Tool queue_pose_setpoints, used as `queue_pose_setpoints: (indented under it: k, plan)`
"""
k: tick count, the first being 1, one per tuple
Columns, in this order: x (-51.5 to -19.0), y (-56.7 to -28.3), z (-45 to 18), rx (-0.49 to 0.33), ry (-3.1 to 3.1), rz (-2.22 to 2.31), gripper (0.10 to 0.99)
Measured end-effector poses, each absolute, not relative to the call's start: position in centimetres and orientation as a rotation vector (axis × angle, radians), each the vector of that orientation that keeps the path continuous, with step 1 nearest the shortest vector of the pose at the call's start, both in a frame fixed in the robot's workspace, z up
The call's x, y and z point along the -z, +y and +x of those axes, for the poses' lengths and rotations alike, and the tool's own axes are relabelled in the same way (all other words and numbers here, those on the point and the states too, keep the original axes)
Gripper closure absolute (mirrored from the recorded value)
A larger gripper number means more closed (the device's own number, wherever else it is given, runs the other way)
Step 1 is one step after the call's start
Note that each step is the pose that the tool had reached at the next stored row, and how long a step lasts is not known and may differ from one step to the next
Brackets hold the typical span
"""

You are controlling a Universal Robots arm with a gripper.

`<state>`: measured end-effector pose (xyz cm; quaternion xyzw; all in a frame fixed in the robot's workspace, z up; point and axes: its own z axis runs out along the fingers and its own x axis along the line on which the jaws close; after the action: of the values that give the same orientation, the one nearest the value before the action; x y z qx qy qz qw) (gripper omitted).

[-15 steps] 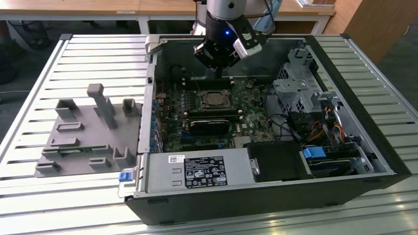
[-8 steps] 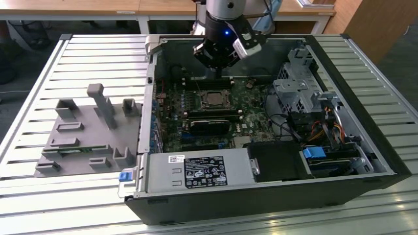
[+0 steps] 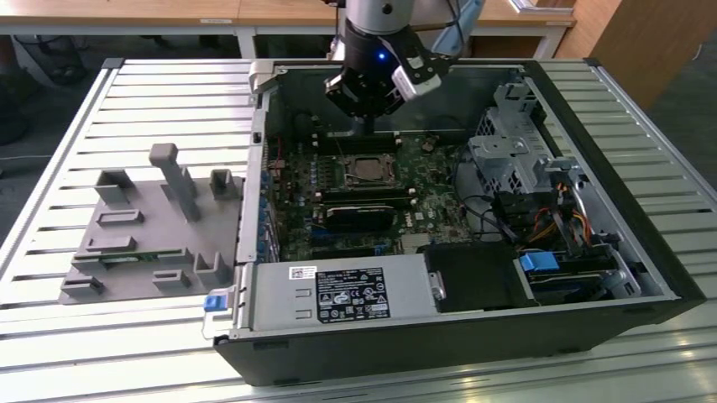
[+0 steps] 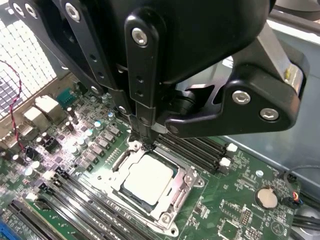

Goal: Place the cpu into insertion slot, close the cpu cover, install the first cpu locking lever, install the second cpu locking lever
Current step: 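Install the first cpu locking lever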

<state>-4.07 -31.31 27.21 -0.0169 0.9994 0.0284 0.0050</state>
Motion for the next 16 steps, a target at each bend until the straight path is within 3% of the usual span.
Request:
queue_pose_setpoints:
  k: [12, 16]
  plan:
    - [-27.0, -30.8, -5.7, -0.089, 3.129, -0.053, 0.98]
    - [-26.8, -30.8, -3.3, -0.089, 3.127, -0.053, 0.98]
